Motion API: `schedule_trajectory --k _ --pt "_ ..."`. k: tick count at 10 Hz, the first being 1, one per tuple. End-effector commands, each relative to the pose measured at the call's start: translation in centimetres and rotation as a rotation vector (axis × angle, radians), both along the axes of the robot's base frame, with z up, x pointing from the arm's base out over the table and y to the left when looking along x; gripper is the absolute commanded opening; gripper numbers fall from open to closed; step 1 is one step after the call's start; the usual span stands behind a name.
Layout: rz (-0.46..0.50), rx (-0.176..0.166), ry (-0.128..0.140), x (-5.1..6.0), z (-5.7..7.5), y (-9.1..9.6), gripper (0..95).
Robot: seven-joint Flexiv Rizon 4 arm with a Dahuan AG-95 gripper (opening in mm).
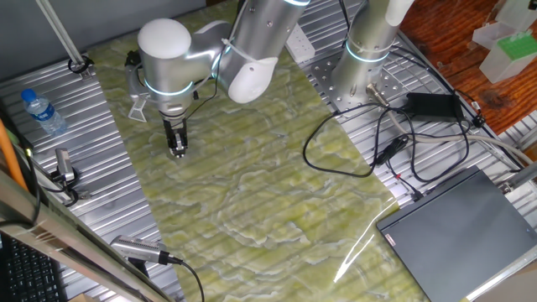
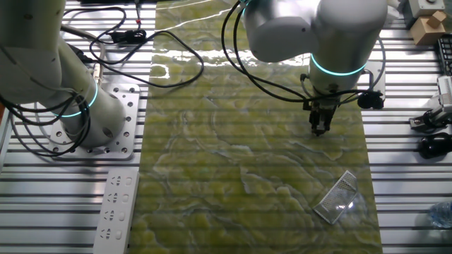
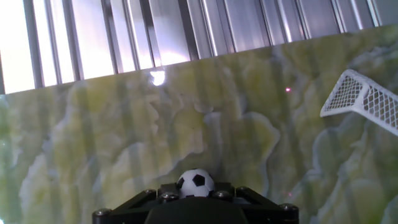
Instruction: Push the soccer ball into the goal
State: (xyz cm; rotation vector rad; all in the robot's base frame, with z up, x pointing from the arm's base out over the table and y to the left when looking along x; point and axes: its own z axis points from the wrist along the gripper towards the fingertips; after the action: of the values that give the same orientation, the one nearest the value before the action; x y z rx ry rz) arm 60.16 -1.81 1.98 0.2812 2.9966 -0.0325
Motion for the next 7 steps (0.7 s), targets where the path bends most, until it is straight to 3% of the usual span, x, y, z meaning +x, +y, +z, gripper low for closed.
schedule_trajectory --k 1,2,3,7 --pt "-0.003 -0.020 0.003 -0.1 0.2 -0.2 19.0" --pt "-0.001 -0.028 0.007 -0.2 0.5 -0.3 19.0" --pt "-0.001 -0.029 0.009 -0.4 0.7 -0.4 0.0" --pt "0.022 -0.031 0.005 -1.9 0.8 -1.8 0.0"
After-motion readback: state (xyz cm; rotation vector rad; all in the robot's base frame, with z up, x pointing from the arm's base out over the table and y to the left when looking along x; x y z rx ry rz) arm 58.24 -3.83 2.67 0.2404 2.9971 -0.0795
